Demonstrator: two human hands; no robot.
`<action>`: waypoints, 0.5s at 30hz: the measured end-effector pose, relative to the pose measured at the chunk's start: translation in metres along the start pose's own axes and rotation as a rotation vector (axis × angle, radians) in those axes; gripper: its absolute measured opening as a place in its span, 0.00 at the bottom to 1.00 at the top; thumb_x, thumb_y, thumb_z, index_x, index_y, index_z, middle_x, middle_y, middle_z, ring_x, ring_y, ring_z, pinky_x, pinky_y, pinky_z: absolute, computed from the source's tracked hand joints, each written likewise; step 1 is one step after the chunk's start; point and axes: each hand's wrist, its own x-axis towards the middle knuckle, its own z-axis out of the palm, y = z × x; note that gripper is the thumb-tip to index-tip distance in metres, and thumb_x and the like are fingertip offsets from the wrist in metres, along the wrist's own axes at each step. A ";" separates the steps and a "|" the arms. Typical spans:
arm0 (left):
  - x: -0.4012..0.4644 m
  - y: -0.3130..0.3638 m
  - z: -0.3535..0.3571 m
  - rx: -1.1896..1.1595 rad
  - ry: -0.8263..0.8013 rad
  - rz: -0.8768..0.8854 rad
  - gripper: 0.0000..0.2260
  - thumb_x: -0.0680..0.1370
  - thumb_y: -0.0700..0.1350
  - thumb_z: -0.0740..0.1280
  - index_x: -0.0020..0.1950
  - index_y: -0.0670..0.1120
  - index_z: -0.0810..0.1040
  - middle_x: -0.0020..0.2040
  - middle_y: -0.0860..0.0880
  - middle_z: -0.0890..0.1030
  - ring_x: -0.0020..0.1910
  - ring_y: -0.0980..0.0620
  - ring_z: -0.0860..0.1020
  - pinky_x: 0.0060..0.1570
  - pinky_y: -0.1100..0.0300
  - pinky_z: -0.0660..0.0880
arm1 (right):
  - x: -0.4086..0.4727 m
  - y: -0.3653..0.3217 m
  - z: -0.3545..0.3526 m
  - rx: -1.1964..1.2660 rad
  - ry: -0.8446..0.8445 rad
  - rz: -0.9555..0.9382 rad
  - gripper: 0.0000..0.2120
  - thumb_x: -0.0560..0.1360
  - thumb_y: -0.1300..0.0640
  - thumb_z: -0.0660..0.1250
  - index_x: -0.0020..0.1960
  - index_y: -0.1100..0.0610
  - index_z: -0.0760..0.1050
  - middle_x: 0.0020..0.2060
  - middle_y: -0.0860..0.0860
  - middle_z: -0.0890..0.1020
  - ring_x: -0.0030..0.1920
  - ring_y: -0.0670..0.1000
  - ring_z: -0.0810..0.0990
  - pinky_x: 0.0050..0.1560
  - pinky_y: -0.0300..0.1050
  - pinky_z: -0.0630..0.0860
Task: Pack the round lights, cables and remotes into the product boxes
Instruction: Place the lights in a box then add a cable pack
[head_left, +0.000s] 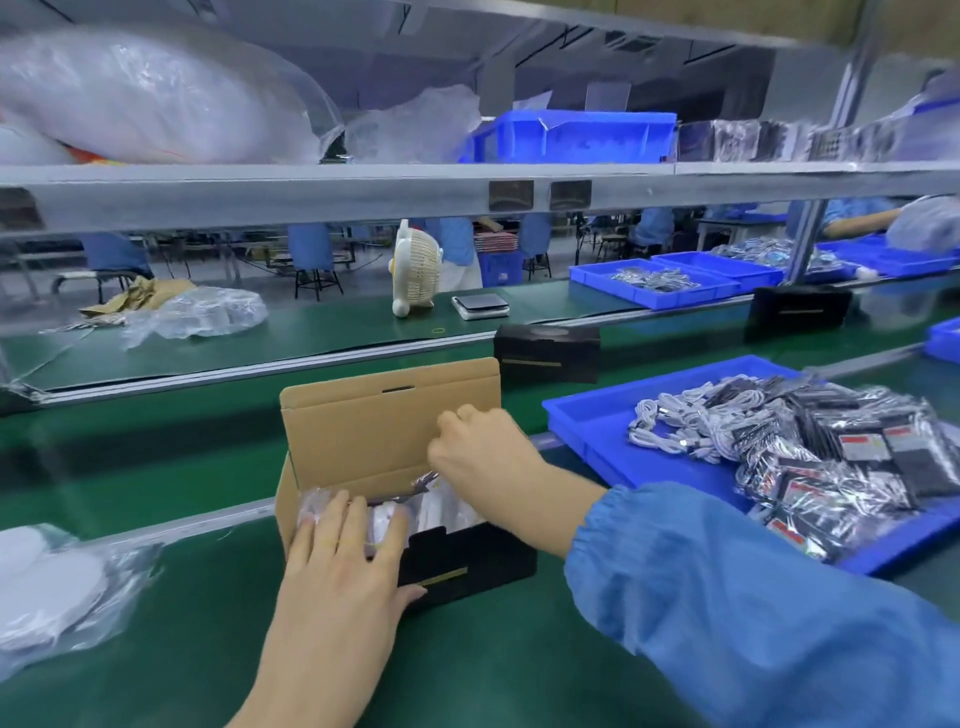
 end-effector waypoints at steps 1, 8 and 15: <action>-0.001 0.001 0.000 0.004 -0.022 -0.024 0.34 0.50 0.50 0.87 0.50 0.36 0.85 0.47 0.30 0.82 0.49 0.28 0.81 0.44 0.34 0.79 | 0.003 0.006 -0.001 0.014 -0.008 0.003 0.10 0.74 0.69 0.64 0.52 0.60 0.77 0.50 0.56 0.77 0.51 0.58 0.77 0.39 0.48 0.69; -0.001 0.007 0.001 0.028 -0.035 -0.057 0.33 0.49 0.48 0.87 0.49 0.36 0.85 0.48 0.30 0.82 0.50 0.30 0.82 0.42 0.33 0.79 | 0.002 0.023 0.007 -0.016 -0.053 0.036 0.12 0.70 0.68 0.66 0.35 0.58 0.65 0.40 0.54 0.75 0.38 0.58 0.75 0.30 0.44 0.58; -0.007 0.018 -0.012 -0.053 -0.208 -0.162 0.38 0.43 0.42 0.87 0.48 0.30 0.83 0.52 0.24 0.78 0.51 0.21 0.78 0.36 0.33 0.78 | 0.002 0.045 -0.001 0.314 -0.108 -0.207 0.12 0.76 0.61 0.61 0.54 0.53 0.81 0.47 0.49 0.82 0.47 0.56 0.79 0.37 0.41 0.68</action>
